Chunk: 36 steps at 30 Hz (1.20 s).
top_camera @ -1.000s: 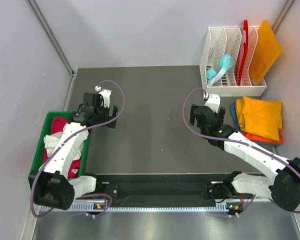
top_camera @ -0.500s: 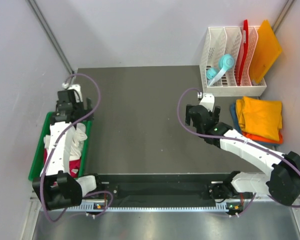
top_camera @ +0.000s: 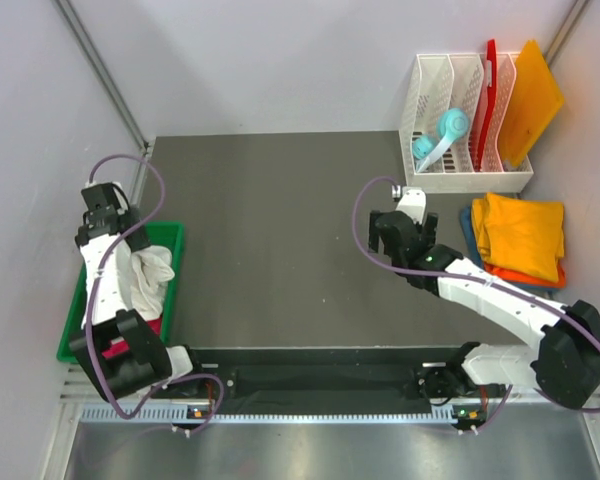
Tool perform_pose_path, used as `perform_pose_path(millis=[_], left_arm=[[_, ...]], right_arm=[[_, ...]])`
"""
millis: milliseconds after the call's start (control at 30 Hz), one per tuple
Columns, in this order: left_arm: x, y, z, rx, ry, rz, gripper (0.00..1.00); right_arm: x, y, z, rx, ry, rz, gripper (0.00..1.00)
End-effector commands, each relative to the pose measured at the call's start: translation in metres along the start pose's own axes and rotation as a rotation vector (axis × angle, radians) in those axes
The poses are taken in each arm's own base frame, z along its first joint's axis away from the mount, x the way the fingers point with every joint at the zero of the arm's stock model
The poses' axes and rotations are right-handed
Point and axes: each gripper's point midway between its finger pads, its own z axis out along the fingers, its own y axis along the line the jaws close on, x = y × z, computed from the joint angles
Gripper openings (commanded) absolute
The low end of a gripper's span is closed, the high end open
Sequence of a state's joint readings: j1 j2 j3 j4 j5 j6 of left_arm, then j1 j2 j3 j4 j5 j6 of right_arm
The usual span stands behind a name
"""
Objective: Fold and stack the t-shirts
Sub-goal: Grab the tshirt from the pile
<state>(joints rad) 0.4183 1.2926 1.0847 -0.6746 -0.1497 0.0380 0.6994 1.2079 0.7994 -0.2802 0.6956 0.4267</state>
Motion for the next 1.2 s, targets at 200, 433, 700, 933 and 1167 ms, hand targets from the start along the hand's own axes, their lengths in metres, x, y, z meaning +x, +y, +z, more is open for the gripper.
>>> perform_pose_path(millis=[200,433,700,933,1167], left_arm=[[-0.003,-0.009,-0.021,0.072,-0.061,0.0,0.58],[0.009,-0.013,-0.032,0.112,-0.049,0.041,0.42],[0.034,-0.018,-0.016,0.131,0.049,0.082,0.31],[0.047,-0.021,0.0,0.135,0.112,0.081,0.21],[0.021,-0.029,-0.017,0.197,0.019,0.069,0.0]], right_arm=[[-0.005,0.022,0.004,-0.053,0.001,-0.017,0.99],[-0.003,0.033,0.012,-0.073,0.011,-0.032,0.99],[-0.003,0.045,0.017,-0.089,0.021,-0.026,0.99],[0.002,0.042,0.015,-0.081,0.028,-0.031,0.99],[0.003,0.038,0.013,-0.071,0.026,-0.035,0.99]])
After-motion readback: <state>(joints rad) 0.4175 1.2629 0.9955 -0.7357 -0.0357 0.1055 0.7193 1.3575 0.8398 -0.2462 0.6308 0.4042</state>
